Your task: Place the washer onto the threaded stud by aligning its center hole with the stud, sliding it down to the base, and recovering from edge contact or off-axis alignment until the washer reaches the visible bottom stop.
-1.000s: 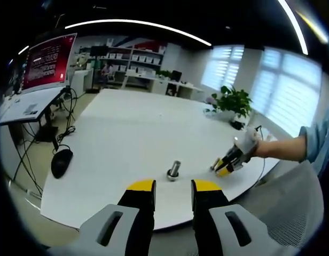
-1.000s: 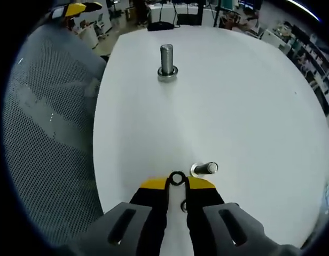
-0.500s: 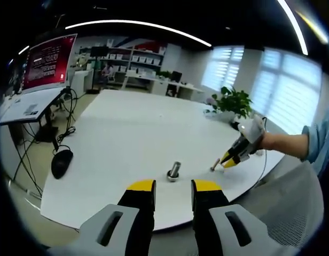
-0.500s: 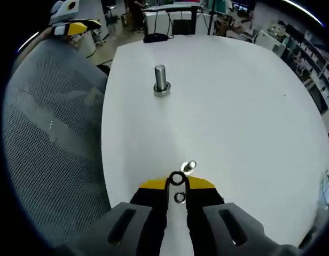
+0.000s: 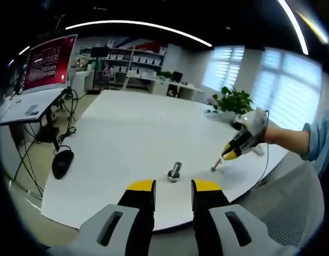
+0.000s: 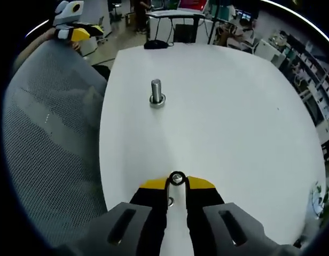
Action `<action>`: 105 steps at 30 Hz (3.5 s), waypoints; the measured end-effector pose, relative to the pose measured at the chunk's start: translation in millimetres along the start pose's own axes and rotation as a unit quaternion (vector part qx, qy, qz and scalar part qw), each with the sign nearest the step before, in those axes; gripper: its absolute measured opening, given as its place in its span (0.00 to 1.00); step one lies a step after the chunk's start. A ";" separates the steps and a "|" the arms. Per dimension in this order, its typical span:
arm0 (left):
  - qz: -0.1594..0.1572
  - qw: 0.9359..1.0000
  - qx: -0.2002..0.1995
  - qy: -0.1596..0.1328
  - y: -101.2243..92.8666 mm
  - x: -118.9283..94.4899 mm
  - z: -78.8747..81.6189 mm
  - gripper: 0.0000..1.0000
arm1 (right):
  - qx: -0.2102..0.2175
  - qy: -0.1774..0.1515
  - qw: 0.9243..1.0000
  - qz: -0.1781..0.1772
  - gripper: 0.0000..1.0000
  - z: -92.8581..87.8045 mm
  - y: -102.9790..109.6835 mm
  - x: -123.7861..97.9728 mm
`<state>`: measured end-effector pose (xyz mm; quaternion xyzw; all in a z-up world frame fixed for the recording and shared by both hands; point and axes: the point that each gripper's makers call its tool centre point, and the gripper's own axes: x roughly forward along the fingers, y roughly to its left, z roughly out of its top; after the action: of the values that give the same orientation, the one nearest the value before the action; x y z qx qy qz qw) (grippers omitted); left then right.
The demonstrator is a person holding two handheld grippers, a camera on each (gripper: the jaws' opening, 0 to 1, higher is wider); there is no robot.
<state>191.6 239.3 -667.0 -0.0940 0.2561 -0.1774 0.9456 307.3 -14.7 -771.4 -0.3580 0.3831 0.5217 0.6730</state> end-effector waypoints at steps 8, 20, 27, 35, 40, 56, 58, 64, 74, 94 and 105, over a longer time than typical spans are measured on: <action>0.003 1.000 0.000 0.003 0.8 0.2 -1.1 0.24 | -0.010 0.014 1.000 0.003 0.14 -2.8 -2.9 9.0; 0.002 1.000 -0.001 0.006 1.0 0.6 -1.9 0.24 | -0.021 0.036 0.999 0.008 0.14 -8.4 -1.1 18.5; 0.002 1.000 -0.002 0.008 0.7 0.7 -2.8 0.24 | -0.030 0.052 0.998 0.013 0.14 -12.0 0.2 32.9; 0.004 1.000 -0.003 0.010 1.4 0.6 -3.7 0.24 | -0.029 0.071 0.997 0.019 0.14 -19.2 -0.2 44.8; 0.006 1.000 -0.005 0.011 1.7 0.2 -4.4 0.24 | -0.027 0.078 0.996 0.023 0.14 -23.1 1.5 51.4; 0.008 1.000 -0.007 0.007 2.6 0.1 -3.5 0.25 | 0.003 0.067 0.998 0.019 0.19 -33.2 -8.1 36.4; 0.008 1.000 -0.006 0.008 2.5 0.1 -3.5 0.25 | 0.008 0.065 0.998 0.017 0.19 -36.1 -8.1 33.2; 0.007 1.000 -0.006 0.006 2.5 0.1 -3.0 0.25 | 0.023 0.056 0.998 0.012 0.19 -43.9 -6.0 25.3; 0.008 1.000 -0.007 0.003 3.5 -0.4 -2.2 0.25 | 0.068 0.012 0.998 -0.010 0.19 -53.6 -8.9 11.1; 0.008 1.000 -0.007 0.007 3.0 0.0 -3.2 0.25 | 0.170 -0.036 0.982 -0.077 0.18 -91.3 -44.8 17.3; 0.009 1.000 -0.008 0.010 3.1 -0.1 -4.4 0.25 | 0.177 -0.028 0.983 -0.051 0.18 -86.2 -44.0 34.7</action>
<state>190.1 241.9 -671.5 -0.0973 0.2681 -0.1678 0.9437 343.7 -84.6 -837.4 -0.2376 0.4314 0.4208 0.7618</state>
